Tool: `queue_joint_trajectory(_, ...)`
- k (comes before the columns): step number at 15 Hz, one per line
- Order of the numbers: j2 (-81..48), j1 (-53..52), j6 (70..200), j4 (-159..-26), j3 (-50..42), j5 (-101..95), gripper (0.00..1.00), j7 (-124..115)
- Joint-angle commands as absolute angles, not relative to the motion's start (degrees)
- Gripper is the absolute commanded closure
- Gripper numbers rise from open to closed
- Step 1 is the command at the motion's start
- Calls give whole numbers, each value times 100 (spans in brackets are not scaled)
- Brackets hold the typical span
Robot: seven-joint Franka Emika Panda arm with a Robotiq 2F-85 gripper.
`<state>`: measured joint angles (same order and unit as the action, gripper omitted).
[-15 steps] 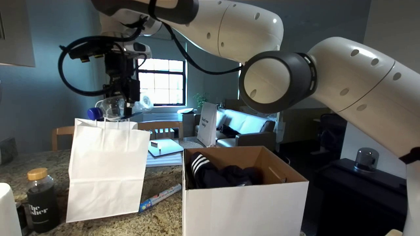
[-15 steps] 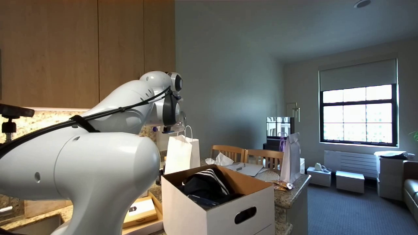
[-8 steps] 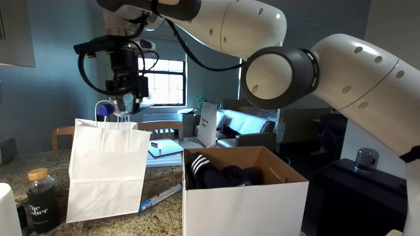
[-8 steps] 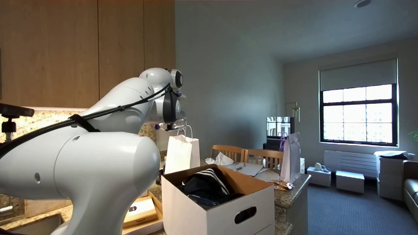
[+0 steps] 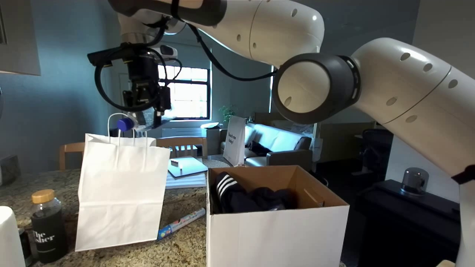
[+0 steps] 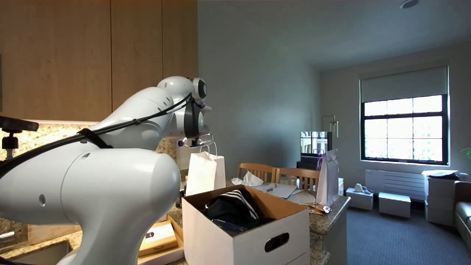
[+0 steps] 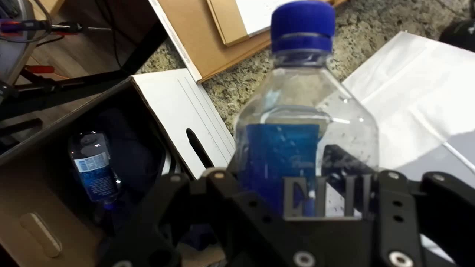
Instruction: Put the bottles on the counter in the box
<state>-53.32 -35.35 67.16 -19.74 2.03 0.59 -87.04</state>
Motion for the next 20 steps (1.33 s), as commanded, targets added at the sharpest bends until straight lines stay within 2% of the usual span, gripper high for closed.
queue_joint_trajectory(1,-4823,-3271,6804,-1952,103,57,71,-9315)
queue_joint_trajectory(11,-3681,-2790,5707,-2012,-94,-100,71,-11683)
queue_joint_trajectory(20,-3273,-1422,4841,-2088,-94,194,71,-13168)
